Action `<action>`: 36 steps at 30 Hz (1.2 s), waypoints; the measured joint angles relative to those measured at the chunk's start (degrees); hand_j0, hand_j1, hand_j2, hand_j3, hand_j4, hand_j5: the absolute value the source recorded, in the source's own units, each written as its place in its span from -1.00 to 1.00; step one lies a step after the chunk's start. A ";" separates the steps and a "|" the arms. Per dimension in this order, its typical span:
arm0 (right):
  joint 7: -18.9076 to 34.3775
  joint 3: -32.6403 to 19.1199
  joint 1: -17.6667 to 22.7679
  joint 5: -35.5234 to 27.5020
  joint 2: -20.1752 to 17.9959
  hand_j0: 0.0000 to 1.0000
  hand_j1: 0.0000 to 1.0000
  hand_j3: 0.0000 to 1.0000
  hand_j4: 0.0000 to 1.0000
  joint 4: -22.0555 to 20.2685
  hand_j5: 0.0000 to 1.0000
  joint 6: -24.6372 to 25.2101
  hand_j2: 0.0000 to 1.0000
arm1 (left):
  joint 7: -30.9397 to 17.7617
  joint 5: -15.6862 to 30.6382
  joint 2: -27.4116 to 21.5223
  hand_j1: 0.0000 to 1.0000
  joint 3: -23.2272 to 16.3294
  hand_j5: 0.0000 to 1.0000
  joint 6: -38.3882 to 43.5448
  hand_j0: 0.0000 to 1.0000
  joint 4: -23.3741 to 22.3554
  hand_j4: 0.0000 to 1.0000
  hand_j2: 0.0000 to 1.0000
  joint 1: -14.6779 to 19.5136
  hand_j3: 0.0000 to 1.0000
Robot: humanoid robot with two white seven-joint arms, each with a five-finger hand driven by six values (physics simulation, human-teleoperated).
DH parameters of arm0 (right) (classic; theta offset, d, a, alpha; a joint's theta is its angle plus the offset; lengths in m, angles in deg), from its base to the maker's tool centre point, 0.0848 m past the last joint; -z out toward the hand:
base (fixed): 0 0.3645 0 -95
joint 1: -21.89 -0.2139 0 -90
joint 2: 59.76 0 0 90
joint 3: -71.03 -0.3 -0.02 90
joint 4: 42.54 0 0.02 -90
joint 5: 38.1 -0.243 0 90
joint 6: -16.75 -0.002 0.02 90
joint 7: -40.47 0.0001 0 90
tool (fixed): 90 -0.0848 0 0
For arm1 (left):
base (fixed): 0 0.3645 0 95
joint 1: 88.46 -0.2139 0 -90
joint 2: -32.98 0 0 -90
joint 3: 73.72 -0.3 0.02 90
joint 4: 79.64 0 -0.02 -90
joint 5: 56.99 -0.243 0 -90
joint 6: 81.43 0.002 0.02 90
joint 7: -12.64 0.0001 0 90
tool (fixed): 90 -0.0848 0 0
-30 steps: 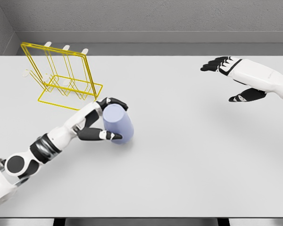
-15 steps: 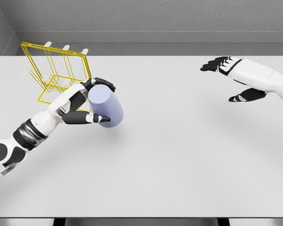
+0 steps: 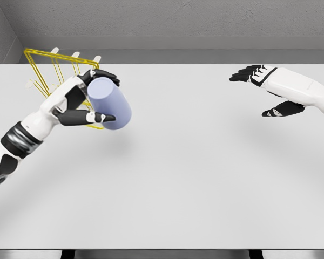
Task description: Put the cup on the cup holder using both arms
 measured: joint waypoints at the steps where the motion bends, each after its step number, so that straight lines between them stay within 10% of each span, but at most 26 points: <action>1: -0.01 0.00 0.00 0.00 0.00 1.00 1.00 1.00 1.00 0.02 1.00 0.00 1.00 | 0.00 0.18 -0.04 0.18 0.08 0.18 0.01 0.18 -0.21 0.18 0.18 0.00 0.18; 36: -0.03 0.00 0.00 -0.09 0.02 1.00 1.00 1.00 1.00 -0.47 1.00 0.00 1.00 | 0.00 5.29 -2.61 0.22 1.49 0.22 0.08 0.22 -6.23 0.22 0.22 2.55 0.22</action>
